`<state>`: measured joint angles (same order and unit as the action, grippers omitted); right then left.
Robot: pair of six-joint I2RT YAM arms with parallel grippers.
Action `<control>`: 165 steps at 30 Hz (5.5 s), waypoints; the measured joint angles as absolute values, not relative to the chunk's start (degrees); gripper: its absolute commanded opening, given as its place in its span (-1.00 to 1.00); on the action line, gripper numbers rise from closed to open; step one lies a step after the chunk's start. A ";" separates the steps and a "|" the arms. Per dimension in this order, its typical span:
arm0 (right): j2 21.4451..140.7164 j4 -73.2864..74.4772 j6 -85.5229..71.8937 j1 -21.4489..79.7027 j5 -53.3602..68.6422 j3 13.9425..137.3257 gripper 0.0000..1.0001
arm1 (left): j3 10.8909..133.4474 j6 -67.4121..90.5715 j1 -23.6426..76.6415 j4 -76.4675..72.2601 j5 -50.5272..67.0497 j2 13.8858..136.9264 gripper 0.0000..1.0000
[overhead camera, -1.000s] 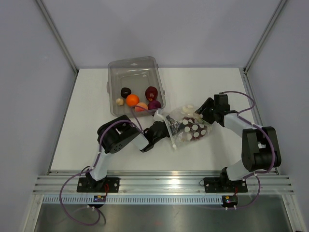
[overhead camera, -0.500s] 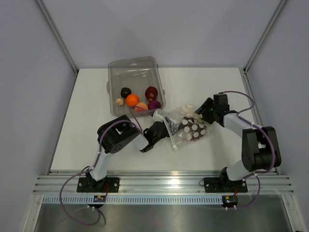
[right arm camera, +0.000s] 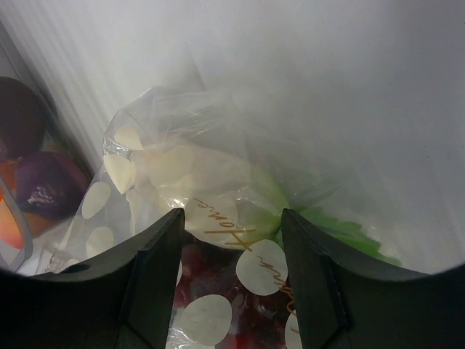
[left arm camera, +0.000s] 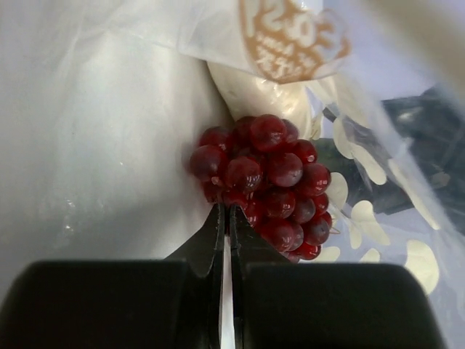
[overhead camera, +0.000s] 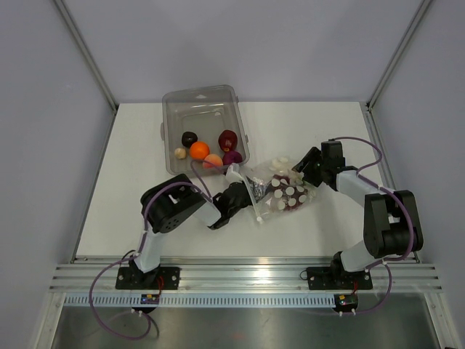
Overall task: Open the zip-top bag and remove the fake food
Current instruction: Pick up the fake fruit from the zipper food storage bag, then place the fake fruit in the bin.
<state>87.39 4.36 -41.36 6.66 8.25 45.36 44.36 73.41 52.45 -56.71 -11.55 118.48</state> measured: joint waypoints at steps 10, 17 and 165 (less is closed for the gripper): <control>79.00 7.46 -39.86 6.70 6.66 44.88 0.53 | 44.40 71.31 52.42 -52.36 -11.68 115.22 -1.00; 72.73 7.77 -38.00 7.62 5.82 44.23 0.62 | 46.02 69.84 52.07 -47.94 -11.16 113.95 -1.00; 76.01 24.67 -59.96 8.45 -21.30 46.04 -1.00 | 86.89 47.53 11.94 8.88 -4.47 97.49 -1.00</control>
<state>76.01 24.67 -59.96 8.45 -21.30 46.04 86.89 47.53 11.94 8.88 -4.47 97.49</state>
